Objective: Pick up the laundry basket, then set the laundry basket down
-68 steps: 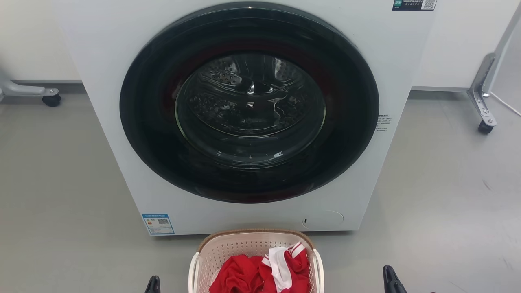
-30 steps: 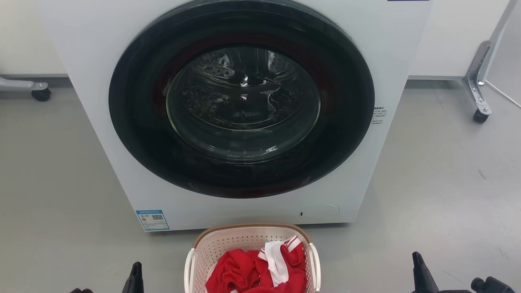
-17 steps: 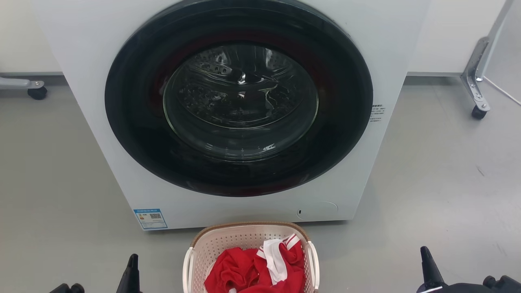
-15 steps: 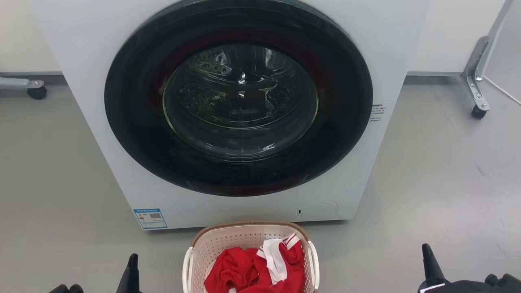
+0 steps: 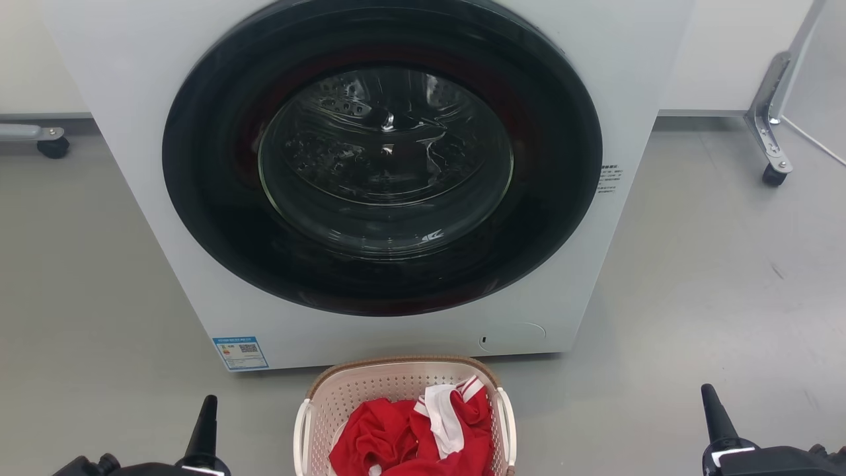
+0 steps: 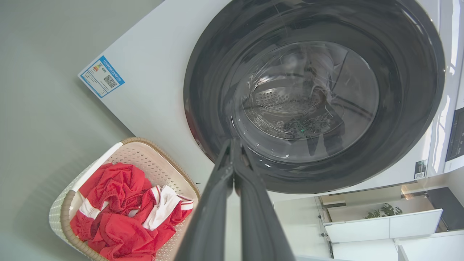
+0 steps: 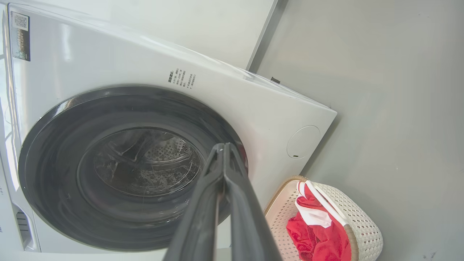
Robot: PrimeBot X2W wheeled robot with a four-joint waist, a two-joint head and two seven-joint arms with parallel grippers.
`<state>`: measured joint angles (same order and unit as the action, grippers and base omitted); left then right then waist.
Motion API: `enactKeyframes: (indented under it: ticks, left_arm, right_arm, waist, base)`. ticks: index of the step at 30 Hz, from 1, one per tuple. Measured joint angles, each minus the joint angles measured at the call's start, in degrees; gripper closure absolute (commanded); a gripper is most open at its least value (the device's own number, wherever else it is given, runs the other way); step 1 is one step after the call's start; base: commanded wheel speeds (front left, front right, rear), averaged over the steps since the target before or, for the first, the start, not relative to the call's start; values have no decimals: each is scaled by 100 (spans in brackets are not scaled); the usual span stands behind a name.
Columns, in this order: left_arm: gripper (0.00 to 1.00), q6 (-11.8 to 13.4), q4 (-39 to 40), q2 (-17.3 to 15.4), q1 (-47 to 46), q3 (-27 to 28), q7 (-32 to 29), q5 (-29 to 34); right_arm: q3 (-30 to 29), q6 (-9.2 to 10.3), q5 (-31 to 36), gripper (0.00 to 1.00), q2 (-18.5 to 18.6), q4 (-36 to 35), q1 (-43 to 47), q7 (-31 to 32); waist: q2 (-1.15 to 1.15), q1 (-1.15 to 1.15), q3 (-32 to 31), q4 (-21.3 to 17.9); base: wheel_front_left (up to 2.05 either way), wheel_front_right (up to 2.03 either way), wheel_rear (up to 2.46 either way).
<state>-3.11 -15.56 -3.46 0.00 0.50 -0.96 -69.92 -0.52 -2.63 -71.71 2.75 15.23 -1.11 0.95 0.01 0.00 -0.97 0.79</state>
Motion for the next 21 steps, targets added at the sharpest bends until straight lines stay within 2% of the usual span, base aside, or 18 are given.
enactKeyframes:
  ticks: [21]
  left_arm:
    - [100,-302,-99,75,-342,363,-424,-1639]
  right_arm:
    - [-541,-322,-1524,100,-20,148,-296,425]
  waist:
    - [0,0,84,-62]
  base:
    - [0,0,0]
